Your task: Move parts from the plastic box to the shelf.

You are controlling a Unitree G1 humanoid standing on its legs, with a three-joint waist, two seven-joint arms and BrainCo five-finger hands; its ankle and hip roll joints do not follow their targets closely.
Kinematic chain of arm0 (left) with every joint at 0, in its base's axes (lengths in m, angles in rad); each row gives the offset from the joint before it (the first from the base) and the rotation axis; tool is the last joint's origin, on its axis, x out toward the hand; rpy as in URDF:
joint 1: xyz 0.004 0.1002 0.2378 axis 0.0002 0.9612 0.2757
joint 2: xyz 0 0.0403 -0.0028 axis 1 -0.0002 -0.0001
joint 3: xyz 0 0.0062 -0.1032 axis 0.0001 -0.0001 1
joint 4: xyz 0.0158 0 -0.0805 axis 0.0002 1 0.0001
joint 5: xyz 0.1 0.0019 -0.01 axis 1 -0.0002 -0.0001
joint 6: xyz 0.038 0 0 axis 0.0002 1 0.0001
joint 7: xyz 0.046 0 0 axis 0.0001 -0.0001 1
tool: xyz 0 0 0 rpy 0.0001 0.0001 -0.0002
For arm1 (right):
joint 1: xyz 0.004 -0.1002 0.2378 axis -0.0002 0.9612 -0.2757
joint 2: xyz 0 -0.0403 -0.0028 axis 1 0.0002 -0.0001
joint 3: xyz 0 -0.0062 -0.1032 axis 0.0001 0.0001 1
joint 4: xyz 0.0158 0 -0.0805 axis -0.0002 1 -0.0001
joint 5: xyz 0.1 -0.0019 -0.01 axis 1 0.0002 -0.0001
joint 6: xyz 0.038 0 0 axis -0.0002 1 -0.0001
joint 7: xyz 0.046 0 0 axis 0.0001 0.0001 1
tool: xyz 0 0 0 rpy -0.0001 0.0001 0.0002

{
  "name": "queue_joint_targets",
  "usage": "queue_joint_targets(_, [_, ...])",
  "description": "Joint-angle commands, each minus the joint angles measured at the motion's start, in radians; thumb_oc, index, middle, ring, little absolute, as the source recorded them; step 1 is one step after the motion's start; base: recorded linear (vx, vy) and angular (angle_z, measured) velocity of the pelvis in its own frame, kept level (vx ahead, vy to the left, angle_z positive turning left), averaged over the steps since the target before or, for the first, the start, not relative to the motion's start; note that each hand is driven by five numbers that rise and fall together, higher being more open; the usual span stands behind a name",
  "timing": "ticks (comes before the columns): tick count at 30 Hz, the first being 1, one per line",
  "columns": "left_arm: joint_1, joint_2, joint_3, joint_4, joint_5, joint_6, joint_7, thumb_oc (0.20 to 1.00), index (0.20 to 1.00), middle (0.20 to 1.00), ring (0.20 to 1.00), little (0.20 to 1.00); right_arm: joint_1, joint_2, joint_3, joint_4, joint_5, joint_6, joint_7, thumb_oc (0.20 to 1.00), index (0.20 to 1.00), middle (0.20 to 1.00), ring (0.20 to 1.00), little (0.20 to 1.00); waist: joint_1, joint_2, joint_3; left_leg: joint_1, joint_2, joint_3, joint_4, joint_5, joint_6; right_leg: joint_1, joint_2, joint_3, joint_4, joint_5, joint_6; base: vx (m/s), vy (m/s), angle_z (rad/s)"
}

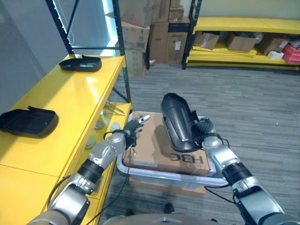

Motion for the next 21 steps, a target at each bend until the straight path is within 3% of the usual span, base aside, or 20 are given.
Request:
queue_joint_targets(1, [-0.079, -0.029, -0.019, 0.065, 0.058, -0.035, 0.035, 1.0, 1.0, 1.0, 1.0, 1.0, -0.147, 0.01, 0.006, -0.021, -0.019, -0.089, -0.032, 0.2, 0.2, 0.2, 0.2, 0.2, 0.025, -0.025, -0.035, -0.008, 0.026, 0.005, 0.046, -0.058, -0.008, 0.011, -0.027, -0.036, 0.0, -0.008, 0.073, 0.0, 0.0, 0.0])
queue_joint_targets(8, [-0.082, -0.021, -0.002, 0.126, 0.077, -0.062, 0.011, 1.0, 1.0, 1.0, 1.0, 1.0, -0.146, 0.013, 0.006, -0.031, -0.013, -0.085, -0.034, 0.2, 0.2, 0.2, 0.2, 0.2, 0.024, -0.027, -0.032, -0.008, 0.025, 0.005, 0.052, -0.06, -0.008, 0.012, -0.027, -0.034, 0.002, -0.01, 0.073, 0.0, 0.0, 0.0])
queue_joint_targets(13, [-0.092, -0.03, -0.024, 0.116, 0.115, -0.029, -0.033, 1.0, 1.0, 1.0, 1.0, 1.0, -0.152, 0.031, 0.02, -0.022, -0.016, -0.09, -0.039, 0.2, 0.2, 0.2, 0.2, 0.2, 0.028, -0.028, -0.027, -0.008, 0.025, 0.004, 0.054, -0.061, -0.008, 0.013, -0.029, -0.038, 0.003, -0.01, 0.073, 0.0, 0.0, 0.0])
queue_joint_targets(21, [-0.128, -0.054, -0.111, 0.117, 0.086, 0.037, -0.206, 1.0, 1.0, 1.0, 1.0, 1.0, -0.198, 0.071, 0.066, 0.039, -0.005, -0.059, -0.039, 0.2, 0.2, 0.2, 0.2, 0.2, 0.029, -0.025, -0.034, -0.003, 0.024, 0.005, 0.049, -0.063, -0.009, 0.013, -0.03, -0.037, 0.002, -0.01, 0.075, 0.0, 0.0, 0.0])
